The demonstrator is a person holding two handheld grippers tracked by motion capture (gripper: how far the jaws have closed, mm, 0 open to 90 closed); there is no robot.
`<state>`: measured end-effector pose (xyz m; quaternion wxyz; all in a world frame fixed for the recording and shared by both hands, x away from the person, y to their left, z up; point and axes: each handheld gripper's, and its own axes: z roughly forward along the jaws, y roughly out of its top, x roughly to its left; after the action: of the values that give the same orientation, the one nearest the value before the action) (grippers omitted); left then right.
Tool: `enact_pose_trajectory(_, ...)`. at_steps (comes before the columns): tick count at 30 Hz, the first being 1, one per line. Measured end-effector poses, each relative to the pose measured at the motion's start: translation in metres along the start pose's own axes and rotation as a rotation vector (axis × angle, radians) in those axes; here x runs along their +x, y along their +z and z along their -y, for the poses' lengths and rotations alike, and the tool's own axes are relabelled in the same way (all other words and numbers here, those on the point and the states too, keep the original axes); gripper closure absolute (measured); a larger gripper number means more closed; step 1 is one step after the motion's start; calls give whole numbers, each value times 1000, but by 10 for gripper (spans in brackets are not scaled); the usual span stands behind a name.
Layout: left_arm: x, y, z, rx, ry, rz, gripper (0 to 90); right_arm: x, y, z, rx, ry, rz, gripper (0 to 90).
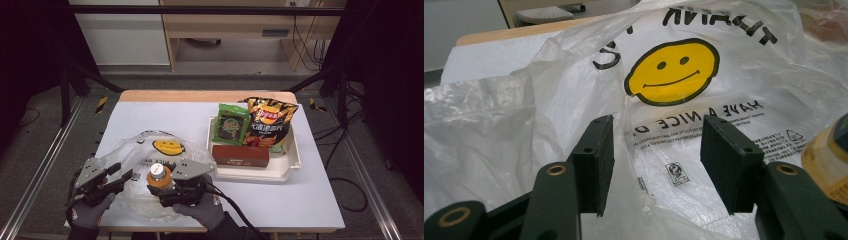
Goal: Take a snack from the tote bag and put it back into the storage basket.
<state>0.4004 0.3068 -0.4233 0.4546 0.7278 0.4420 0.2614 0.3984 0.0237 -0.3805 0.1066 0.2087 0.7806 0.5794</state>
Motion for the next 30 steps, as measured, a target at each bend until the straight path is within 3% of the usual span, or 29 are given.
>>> enact_pose_trajectory(18,-3,3,1,12,7,7,469,-6,-10,-44,-59,-11,32,307)
enact_pose_trajectory(30,-2,2,1,9,4,3,468,-15,-30,-60,-87,5,82,306)
